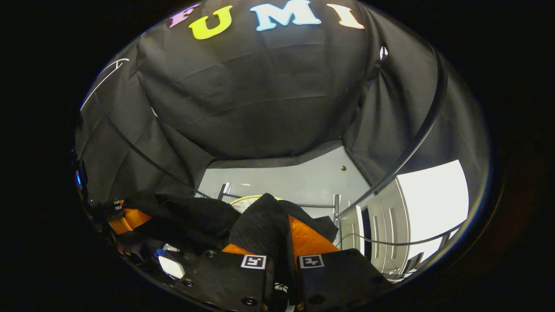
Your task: Grasp the clothes on the hanger with both hands and then place them into the laundry hamper below.
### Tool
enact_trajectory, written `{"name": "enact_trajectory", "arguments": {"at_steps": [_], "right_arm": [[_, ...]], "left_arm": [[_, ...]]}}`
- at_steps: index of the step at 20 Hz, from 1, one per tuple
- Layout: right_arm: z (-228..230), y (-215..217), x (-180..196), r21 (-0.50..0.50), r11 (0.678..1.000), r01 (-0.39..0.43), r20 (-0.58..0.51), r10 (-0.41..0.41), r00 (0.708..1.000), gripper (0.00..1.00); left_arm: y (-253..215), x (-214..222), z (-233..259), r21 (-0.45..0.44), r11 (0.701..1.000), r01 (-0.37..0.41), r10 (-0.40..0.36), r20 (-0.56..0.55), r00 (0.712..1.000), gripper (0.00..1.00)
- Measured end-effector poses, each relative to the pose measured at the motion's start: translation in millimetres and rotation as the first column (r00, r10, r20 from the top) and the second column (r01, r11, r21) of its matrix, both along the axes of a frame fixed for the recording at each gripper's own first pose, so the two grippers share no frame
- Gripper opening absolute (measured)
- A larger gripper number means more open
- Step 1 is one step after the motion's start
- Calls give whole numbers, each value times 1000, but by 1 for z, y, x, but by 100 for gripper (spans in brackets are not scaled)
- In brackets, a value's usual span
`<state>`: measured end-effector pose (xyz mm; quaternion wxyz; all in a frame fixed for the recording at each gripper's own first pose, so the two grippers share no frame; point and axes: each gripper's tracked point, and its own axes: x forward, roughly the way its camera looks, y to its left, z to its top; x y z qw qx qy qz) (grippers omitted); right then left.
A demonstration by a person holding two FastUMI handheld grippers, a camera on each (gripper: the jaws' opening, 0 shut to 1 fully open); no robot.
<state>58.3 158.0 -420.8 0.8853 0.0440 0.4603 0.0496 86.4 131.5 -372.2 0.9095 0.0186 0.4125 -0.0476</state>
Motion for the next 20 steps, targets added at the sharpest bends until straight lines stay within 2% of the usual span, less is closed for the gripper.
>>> {"name": "enact_trajectory", "arguments": {"at_steps": [1,2,3,5,8,10,14,17,20], "right_arm": [[-1,3,-1,10,1000,-8,-6,8,1000,6],[-2,7,-6,18,1000,-11,-18,12,1000,18],[0,9,-12,33,999,-16,-26,17,1000,29],[-3,19,-23,68,997,-28,-56,32,998,57],[2,13,-37,35,999,-33,-56,35,998,99],[14,7,-44,17,1000,-20,-27,20,999,99],[50,-9,-56,-1,997,75,57,-75,996,98],[89,-20,-56,-19,993,119,167,-114,979,98],[142,-35,-52,-17,990,139,292,-128,948,98]], "left_arm": [[5,-2,-1,18,1000,0,0,-4,1000,10],[7,-5,-3,34,999,7,-6,-9,1000,12],[6,-6,-1,42,999,15,-15,-12,1000,18],[9,-11,-1,47,999,21,-20,-15,1000,49],[12,-14,3,60,998,-2,3,-16,1000,96],[15,-19,9,73,997,-9,10,-2,1000,96],[17,-27,37,76,997,-16,10,71,997,96],[14,-21,55,64,997,-29,19,152,988,96],[10,-12,90,52,995,-83,67,253,965,96]]}}
